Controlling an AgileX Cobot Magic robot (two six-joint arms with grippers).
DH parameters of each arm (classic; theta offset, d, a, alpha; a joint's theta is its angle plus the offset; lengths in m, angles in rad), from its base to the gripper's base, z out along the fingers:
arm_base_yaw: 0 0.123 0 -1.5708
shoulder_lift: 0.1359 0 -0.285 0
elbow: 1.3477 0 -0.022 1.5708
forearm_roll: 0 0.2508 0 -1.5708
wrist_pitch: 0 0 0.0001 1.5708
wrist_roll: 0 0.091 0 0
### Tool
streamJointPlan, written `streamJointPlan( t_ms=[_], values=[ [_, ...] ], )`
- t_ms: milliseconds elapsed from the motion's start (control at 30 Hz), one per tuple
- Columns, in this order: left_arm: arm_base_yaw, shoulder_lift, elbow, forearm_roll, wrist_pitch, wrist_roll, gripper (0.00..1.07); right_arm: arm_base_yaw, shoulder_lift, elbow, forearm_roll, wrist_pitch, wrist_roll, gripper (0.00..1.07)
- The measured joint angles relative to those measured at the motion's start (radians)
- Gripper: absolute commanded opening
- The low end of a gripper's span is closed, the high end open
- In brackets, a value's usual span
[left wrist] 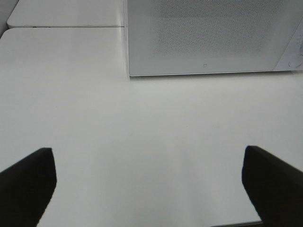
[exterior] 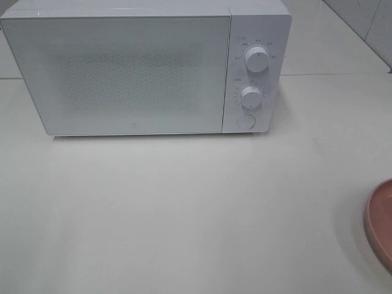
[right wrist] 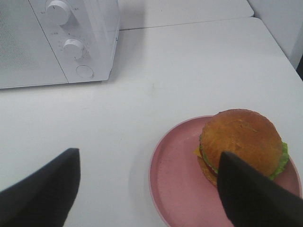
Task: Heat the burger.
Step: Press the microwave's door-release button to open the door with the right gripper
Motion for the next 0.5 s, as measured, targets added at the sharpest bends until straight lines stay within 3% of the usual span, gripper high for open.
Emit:
streamJointPlan(
  t_ms=[500],
  values=[
    [0.000, 0.000, 0.000, 0.000, 0.000, 0.000, 1.00, 0.000, 0.000, 0.000, 0.000, 0.000, 0.000, 0.76]
  ],
)
